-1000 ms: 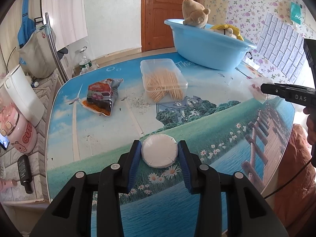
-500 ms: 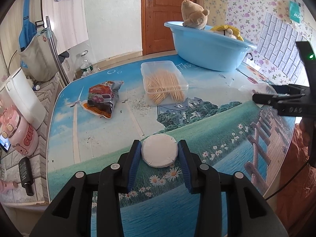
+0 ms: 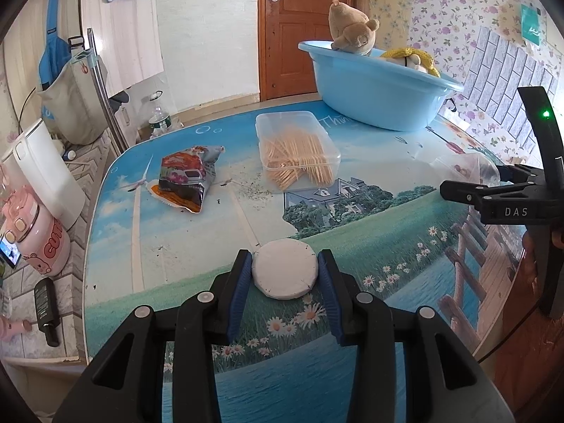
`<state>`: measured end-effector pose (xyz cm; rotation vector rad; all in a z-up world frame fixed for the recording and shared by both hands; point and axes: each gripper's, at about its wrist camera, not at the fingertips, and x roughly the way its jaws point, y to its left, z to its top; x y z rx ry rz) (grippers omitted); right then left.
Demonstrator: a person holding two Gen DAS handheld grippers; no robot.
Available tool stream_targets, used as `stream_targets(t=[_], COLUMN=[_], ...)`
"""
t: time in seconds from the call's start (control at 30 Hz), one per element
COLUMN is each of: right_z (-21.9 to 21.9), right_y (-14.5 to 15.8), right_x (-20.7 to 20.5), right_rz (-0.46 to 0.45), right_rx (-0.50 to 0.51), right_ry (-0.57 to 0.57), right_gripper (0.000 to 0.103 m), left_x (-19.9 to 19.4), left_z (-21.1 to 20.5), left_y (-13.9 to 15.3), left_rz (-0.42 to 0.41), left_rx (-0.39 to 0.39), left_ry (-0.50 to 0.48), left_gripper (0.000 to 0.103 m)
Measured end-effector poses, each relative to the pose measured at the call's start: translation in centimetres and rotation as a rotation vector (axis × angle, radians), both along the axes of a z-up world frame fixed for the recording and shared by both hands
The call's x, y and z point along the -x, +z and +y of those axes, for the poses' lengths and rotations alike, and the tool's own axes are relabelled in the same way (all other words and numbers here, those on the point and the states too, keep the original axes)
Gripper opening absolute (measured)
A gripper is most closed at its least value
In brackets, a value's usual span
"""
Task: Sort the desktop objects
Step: 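Lift the cotton pad with the left tool while the right tool lifts the candy bag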
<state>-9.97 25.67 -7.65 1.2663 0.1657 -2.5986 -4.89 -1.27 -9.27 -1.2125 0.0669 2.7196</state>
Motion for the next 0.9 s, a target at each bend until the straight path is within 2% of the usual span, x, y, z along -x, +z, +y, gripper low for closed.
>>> stream_targets(t=[0.43, 0.47, 0.53, 0.57, 0.63, 0.9], right_z=[0.4, 0.3, 0.2, 0.1, 0.1, 0.8], right_y=[0.1, 0.2, 0.4, 0.5, 0.6, 1.4], right_x=[-0.2, -0.3, -0.5, -0.4, -0.4, -0.9], right_rz=[0.020, 0.026, 0.042, 0.040, 0.043, 0.046], right_rx=[0.002, 0.004, 0.009, 0.014, 0.010, 0.053], right_ry=[-0.003, -0.005, 0.005, 0.014, 0.022, 0.027], right_gripper=[0.102, 0.099, 0.073, 0.070, 0.053, 0.047], left_x=[0.1, 0.1, 0.1, 0.1, 0.1, -0.3], left_z=[-0.1, -0.1, -0.1, -0.1, 0.0, 0.3], left_y=[0.3, 0.4, 0.5, 0.5, 0.5, 1.2], left_rz=[-0.020, -0.021, -0.020, -0.020, -0.024, -0.010], left_rx=[-0.017, -0.021, -0.011, -0.008, -0.008, -0.018], left_ry=[0.018, 0.019, 0.021, 0.022, 0.023, 0.023], left_gripper=[0.037, 0.037, 0.037, 0.037, 0.037, 0.037])
